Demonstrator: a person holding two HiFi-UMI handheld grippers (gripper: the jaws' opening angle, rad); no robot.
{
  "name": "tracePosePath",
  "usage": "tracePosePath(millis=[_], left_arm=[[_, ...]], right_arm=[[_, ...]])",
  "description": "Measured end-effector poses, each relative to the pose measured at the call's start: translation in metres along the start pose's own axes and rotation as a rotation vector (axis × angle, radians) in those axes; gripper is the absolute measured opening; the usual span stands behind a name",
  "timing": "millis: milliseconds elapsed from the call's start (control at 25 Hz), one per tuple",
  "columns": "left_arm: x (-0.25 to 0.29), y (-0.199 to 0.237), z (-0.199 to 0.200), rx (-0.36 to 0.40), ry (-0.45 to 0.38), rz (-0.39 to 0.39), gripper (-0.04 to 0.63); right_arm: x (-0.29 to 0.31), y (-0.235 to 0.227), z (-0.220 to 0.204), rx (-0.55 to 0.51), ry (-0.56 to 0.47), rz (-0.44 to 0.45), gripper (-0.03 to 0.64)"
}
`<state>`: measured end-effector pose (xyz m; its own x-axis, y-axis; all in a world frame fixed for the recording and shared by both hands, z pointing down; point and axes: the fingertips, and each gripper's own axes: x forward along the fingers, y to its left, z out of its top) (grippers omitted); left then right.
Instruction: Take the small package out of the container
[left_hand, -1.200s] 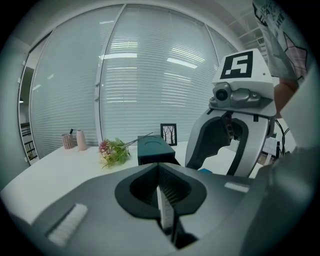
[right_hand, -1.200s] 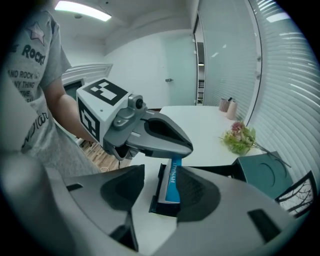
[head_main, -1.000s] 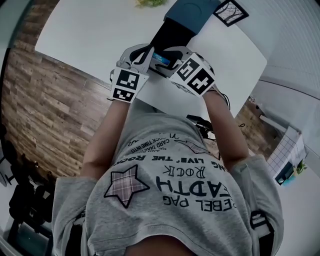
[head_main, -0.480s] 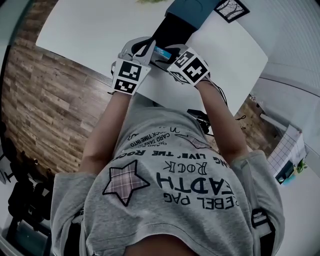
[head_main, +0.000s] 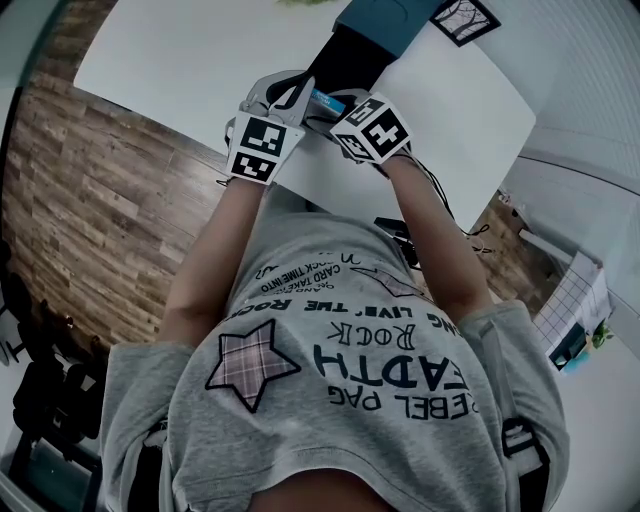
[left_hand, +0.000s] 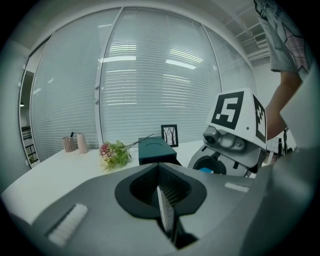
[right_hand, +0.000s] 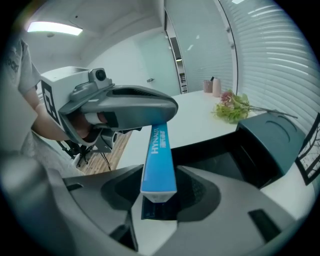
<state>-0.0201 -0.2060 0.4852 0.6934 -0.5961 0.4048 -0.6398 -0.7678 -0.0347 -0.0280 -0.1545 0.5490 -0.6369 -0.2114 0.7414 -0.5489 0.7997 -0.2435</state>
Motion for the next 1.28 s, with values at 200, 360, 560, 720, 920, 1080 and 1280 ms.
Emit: tracePosePath(millis=[200, 360, 560, 720, 920, 1080, 1280], left_arm=[[0.0, 0.002, -0.001, -0.001, -0.004, -0.003, 0.01], [0.0, 0.001, 0.0, 0.002, -0.002, -0.004, 0.009], [0.0, 0.001, 0.0, 0.001, 0.003, -0.005, 0.01], [-0.001, 0.001, 0.0, 0.004, 0.003, -0.004, 0.009], [-0.003, 0.003, -0.001, 0.004, 0.001, -0.001, 0.01], [-0.003, 0.001, -0.001, 0.005, -0.001, -0.001, 0.011], [-0.003, -0.001, 0.0, 0.007, 0.002, 0.001, 0.011]], right_arm=[[0.01, 0.001, -0.002, 0.005, 0.007, 0.003, 0.206], [0.014, 0.002, -0.003, 0.0, 0.004, -0.002, 0.179], [0.015, 0.001, 0.0, -0.004, -0.005, -0.016, 0.113], [0.015, 0.002, 0.001, -0.009, -0.006, -0.016, 0.097], [0.014, 0.003, 0.004, -0.01, -0.014, -0.016, 0.097], [0.01, 0.003, 0.009, -0.008, -0.04, -0.019, 0.097], [0.008, 0.003, 0.009, -0.018, -0.037, -0.024, 0.094]])
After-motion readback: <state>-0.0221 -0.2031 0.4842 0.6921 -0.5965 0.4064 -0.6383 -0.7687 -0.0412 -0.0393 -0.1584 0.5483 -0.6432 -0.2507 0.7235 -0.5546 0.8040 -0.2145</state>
